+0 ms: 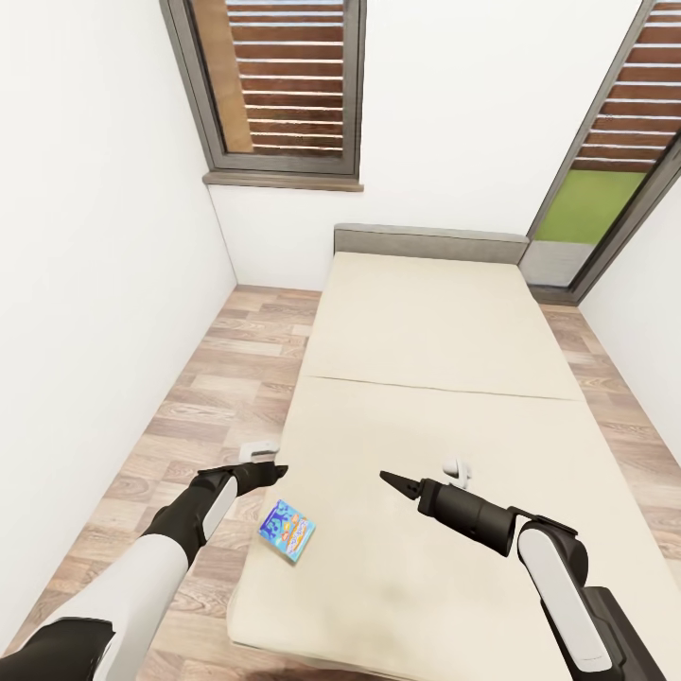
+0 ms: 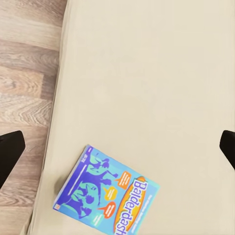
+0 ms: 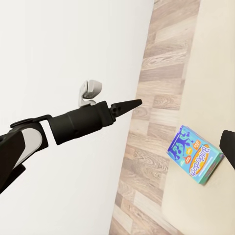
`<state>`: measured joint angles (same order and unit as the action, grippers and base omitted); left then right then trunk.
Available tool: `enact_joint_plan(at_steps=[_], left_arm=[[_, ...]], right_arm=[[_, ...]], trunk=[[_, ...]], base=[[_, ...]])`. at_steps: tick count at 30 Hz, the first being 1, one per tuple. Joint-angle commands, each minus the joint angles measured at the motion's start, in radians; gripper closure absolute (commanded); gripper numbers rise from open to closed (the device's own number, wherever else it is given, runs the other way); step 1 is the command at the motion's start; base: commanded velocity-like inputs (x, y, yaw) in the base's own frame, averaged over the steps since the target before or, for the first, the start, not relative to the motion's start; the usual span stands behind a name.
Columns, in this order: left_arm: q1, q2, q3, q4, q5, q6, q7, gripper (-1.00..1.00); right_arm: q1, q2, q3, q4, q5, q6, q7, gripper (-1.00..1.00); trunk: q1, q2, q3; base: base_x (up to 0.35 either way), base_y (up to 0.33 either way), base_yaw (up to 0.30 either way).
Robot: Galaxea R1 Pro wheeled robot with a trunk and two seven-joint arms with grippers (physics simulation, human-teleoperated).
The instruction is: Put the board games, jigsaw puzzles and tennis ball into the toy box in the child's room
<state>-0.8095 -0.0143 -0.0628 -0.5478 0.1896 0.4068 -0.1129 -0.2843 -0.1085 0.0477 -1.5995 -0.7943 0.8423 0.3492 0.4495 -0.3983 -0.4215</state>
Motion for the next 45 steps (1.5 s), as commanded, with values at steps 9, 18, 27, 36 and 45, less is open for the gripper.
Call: enact_joint_plan(at_steps=[9, 18, 27, 36, 45], left_arm=[[0.000, 0.001, -0.002, -0.001, 0.010, 0.006, 0.000, -1.00], [0.000, 0.001, -0.003, -0.001, 0.010, 0.007, 0.000, -1.00], [0.000, 0.002, -0.002, -0.001, 0.010, 0.009, -0.001, -1.00], [0.000, 0.002, -0.002, -0.001, 0.010, 0.008, -0.001, -1.00], [0.000, 0.002, -0.002, -0.001, 0.010, 0.007, -0.001, -1.00]], right_arm=[[-0.001, 0.000, 0.001, 0.000, 0.003, 0.003, 0.004, -1.00], [0.000, 0.000, 0.001, 0.000, 0.003, 0.002, 0.002, -1.00], [0.000, 0.000, 0.000, 0.000, 0.003, 0.002, 0.004, -1.00], [0.000, 0.000, 0.001, 0.000, 0.003, 0.003, 0.005, -1.00], [-0.001, 0.000, 0.001, 0.000, 0.003, 0.003, 0.005, -1.00]], trunk=[[0.001, -0.002, -0.002], [0.001, -0.002, -0.002], [0.001, -0.002, -0.002], [0.001, -0.002, -0.002], [0.001, -0.002, -0.002]], base=[[0.000, 0.000, 0.000], [0.000, -0.016, 0.000], [-0.029, -0.121, 0.000], [-0.103, 0.039, 0.000], [-0.001, 0.002, -0.010]])
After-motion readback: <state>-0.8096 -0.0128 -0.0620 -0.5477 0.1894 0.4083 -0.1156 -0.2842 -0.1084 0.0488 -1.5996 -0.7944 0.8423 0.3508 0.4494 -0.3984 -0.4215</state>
